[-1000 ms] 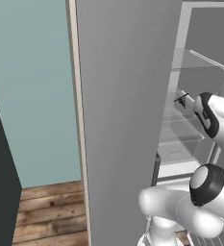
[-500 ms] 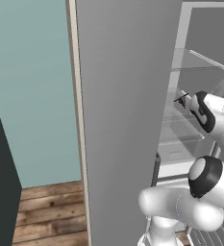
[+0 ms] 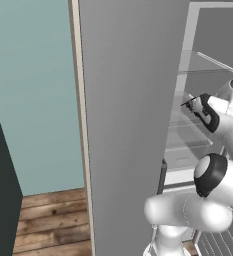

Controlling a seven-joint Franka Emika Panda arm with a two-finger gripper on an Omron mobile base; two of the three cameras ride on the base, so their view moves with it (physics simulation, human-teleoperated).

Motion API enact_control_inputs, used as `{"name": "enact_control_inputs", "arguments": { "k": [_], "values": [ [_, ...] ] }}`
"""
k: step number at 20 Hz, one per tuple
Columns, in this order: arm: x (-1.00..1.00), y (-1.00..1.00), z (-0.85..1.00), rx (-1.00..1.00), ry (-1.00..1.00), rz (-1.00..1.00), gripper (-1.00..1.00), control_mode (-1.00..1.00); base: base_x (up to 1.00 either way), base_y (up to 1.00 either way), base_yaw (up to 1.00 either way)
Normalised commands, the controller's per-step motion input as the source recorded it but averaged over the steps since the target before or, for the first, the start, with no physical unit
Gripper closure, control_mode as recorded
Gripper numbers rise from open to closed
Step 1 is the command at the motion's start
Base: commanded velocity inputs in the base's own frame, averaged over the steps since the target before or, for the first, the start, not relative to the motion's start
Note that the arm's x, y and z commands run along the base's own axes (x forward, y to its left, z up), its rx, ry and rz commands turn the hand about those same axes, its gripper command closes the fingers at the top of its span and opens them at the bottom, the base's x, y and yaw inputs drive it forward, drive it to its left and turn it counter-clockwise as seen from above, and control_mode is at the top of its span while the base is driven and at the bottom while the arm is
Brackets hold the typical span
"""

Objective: Pick fish from the fridge and place it on the plate on the counter.

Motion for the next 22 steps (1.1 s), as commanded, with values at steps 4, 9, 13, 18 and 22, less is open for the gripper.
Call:
{"name": "enact_control_inputs", "arguments": {
  "k": [4,9,13,18,22],
  "values": [
    [0.24,0.0,0.0,0.0,-0.02,0.0,-1.0,-1.0,0.0,0.0,0.0],
    [0.23,0.0,0.0,0.0,-0.01,0.0,-1.0,-1.0,0.0,0.0,0.0],
    [0.26,0.0,0.0,0.0,-0.03,0.0,-1.0,-1.0,0.0,0.0,0.0],
    [0.25,0.0,-0.04,0.0,-0.04,0.0,-1.0,-1.0,0.0,0.0,0.0],
    [0.29,0.0,-0.13,0.0,-0.03,0.0,-1.0,-1.0,0.0,0.0,0.0]
  ]
}}
